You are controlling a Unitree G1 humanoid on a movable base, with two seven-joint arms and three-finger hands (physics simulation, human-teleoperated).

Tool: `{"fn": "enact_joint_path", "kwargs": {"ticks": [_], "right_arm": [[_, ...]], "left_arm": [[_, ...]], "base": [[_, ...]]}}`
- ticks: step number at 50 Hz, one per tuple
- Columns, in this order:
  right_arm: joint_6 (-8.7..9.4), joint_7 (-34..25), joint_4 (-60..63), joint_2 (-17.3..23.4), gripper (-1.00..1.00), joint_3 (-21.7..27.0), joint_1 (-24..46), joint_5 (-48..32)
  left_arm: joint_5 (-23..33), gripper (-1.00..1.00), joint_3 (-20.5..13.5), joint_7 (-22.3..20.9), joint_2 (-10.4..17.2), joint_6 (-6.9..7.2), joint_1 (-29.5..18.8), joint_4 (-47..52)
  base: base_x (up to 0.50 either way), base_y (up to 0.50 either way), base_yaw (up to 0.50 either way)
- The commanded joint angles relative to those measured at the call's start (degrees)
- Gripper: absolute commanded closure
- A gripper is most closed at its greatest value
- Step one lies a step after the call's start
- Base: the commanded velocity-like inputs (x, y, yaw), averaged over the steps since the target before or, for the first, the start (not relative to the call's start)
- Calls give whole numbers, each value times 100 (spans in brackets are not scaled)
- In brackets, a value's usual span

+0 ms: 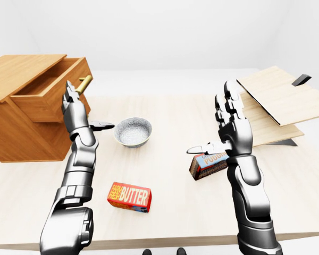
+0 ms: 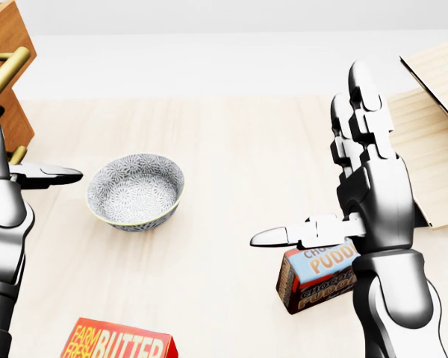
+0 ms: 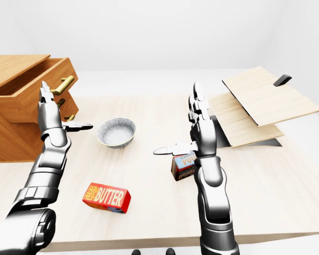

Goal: Close the top drawer of the cabinet.

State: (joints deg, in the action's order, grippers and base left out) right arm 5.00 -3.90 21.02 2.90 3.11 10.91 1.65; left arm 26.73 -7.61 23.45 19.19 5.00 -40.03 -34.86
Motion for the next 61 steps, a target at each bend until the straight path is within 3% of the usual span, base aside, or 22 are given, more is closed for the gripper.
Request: {"fn": "enact_joint_path", "kwargs": {"ticks": [1,14,26,41,50,56,61], "right_arm": [[0,-28,17,2,-100,7,-59,-2],[0,-51,39,6,-100,20,-96,3],[0,2,-92,-32,-100,-49,-12,-70],[0,-1,-99,-22,-100,-38,-8,-58],[0,-21,-43,-16,-100,-25,-52,-55],[0,-27,-12,-20,-100,-27,-78,-54],[0,-21,-20,-30,-100,-41,-62,-57]], "left_arm": [[1,-100,-250,317,353,0,48,-74],[-102,-100,-342,647,766,0,-382,-1001],[-169,-100,-281,655,1193,0,-1004,-2125],[-176,-100,-210,655,1434,0,-1298,-2740],[-284,-100,-232,655,1232,0,-1058,-2302],[-335,-100,-354,655,699,0,-102,-47],[-115,-100,-343,306,233,0,456,1752]], "base": [[0,0,0],[0,0,0],[0,0,0],[0,0,0],[0,0,0],[0,0,0],[0,0,0]]}}
